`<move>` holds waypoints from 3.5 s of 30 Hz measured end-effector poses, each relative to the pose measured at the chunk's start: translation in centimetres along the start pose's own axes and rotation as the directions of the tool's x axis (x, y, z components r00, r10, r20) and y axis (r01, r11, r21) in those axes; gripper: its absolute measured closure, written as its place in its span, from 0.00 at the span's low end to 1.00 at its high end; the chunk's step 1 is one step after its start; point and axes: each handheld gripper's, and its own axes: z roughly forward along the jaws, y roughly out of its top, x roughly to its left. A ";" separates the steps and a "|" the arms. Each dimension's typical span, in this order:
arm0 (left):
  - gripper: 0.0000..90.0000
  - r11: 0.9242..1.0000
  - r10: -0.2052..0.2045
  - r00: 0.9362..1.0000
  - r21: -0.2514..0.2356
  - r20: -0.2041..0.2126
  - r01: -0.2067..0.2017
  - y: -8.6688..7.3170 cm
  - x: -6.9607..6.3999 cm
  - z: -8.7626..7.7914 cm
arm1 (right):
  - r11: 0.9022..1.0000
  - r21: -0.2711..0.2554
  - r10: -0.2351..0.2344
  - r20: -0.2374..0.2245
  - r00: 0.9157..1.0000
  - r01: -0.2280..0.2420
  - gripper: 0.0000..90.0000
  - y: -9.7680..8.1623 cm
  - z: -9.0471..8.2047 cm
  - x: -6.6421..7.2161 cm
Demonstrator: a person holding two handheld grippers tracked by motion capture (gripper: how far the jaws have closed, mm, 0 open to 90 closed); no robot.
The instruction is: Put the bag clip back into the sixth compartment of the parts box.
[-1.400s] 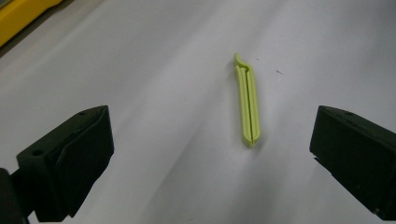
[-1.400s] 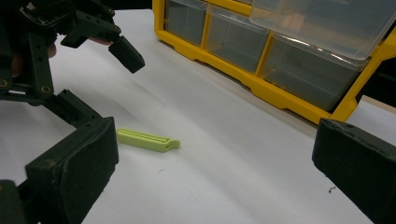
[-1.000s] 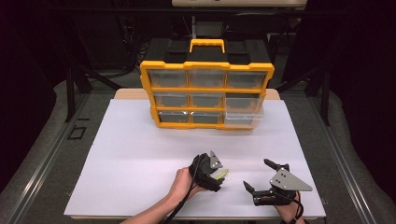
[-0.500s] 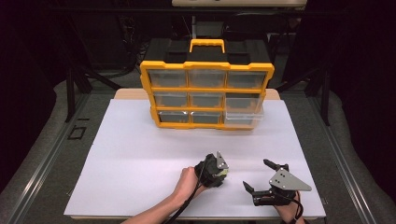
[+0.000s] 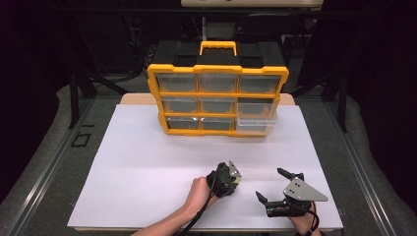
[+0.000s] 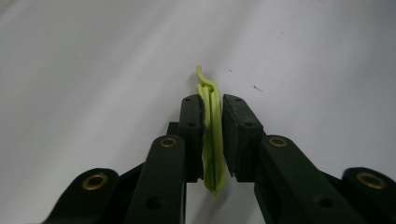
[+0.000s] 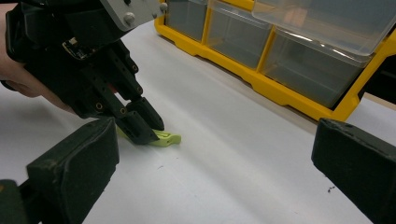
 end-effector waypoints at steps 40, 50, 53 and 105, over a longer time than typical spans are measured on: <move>0.89 1.000 0.013 0.998 0.026 0.068 -0.015 -0.1 2.4 -3.0 | 1.000 0.001 0.004 0.007 1.000 -0.004 0.00 0.0 0.0 -0.1; 0.89 0.999 0.016 0.997 0.041 0.071 -0.019 -0.3 3.4 -3.8 | 1.000 0.000 0.004 0.007 1.000 -0.004 0.00 0.0 0.0 -0.1; 0.89 0.999 0.015 0.997 0.047 0.073 -0.019 -0.3 3.7 -3.9 | 1.000 0.001 0.004 0.006 1.000 -0.004 0.00 0.0 0.0 -0.1; 0.89 0.987 0.043 0.994 0.153 0.099 -0.057 0.5 9.2 -6.4 | 1.000 -0.007 0.018 0.005 1.000 -0.017 0.00 0.0 -0.1 -0.3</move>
